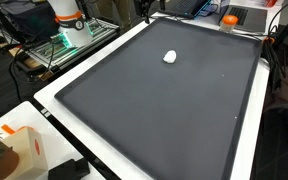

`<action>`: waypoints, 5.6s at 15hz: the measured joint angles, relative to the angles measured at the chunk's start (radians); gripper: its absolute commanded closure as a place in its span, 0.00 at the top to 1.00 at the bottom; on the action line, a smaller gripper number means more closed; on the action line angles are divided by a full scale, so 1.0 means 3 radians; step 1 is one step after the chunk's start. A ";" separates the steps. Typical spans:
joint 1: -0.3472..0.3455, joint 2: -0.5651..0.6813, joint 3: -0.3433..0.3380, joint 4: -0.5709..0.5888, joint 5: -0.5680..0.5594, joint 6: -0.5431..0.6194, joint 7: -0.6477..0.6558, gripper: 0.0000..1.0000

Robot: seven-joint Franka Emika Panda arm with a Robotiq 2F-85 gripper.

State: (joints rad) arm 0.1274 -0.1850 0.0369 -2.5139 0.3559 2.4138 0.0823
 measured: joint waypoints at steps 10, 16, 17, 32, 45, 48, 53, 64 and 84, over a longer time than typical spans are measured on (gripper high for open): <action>-0.0014 0.1028 0.0044 0.0276 -0.0081 0.0786 -0.0016 0.81; -0.0014 0.1542 0.0042 0.0588 -0.0492 0.1007 0.0304 0.57; -0.0013 0.1605 0.0041 0.0632 -0.0521 0.1008 0.0334 0.48; 0.0031 0.1730 -0.0136 0.0862 -0.0902 0.0977 0.0634 0.01; 0.0174 0.1723 -0.0349 0.1118 -0.1515 0.0663 0.1056 0.16; 0.0236 0.1821 -0.0392 0.1135 -0.1689 0.0664 0.1250 0.44; 0.0295 0.1951 -0.0433 0.1166 -0.1768 0.0664 0.1367 0.81; 0.0196 0.1912 -0.0509 0.1382 -0.1780 0.0123 0.1377 1.00; 0.0044 0.2066 -0.0322 0.1516 -0.1281 -0.0416 0.1199 1.00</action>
State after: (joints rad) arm 0.1406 0.4350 -0.0595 -2.0592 -0.0285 2.2891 0.4420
